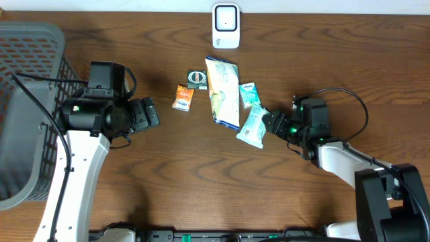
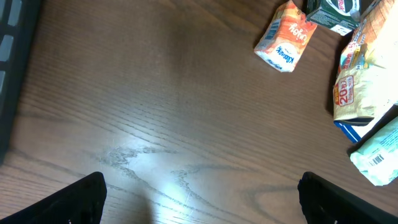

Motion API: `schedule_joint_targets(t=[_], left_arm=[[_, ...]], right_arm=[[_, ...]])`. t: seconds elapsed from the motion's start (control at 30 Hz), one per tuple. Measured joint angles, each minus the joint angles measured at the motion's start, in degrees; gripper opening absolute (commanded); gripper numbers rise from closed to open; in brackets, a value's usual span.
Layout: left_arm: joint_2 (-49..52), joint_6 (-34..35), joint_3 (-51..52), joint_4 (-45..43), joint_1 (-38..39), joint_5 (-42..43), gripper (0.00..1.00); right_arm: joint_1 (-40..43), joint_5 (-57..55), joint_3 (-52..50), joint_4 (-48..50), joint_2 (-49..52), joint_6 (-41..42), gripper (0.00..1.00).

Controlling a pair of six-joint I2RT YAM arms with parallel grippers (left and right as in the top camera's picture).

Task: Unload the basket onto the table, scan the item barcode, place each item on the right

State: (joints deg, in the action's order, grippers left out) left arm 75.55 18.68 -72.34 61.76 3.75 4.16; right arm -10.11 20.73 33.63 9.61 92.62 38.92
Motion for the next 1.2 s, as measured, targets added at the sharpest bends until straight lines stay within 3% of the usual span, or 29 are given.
schedule_joint_targets(t=[0.27,0.8,0.87,0.93,1.03,1.17,1.2], left_arm=[[0.0,0.0,0.0,0.0,0.0,0.0,0.98],[0.0,0.0,0.0,0.0,0.0,0.0,0.98],[0.0,0.0,0.0,0.0,0.0,0.0,0.98],[0.0,0.0,0.0,0.0,0.0,0.0,0.98],[0.0,0.0,0.0,0.0,0.0,0.0,0.98],[0.0,0.0,0.0,0.0,0.0,0.0,0.98],[0.0,0.0,0.0,0.0,0.0,0.0,0.98]], right_arm=[[-0.3,1.4,0.0,4.6,0.0,0.0,0.66],[-3.8,0.6,0.5,4.3,2.8,0.1,0.65],[-4.4,1.0,0.8,5.9,4.0,0.5,0.59],[-5.0,1.2,1.2,7.3,5.2,1.1,0.43],[-5.4,1.7,1.2,8.0,6.4,2.1,0.31],[-5.4,2.0,1.2,8.2,7.0,2.7,0.01],[-5.4,2.4,1.2,8.7,7.1,2.7,0.01]])
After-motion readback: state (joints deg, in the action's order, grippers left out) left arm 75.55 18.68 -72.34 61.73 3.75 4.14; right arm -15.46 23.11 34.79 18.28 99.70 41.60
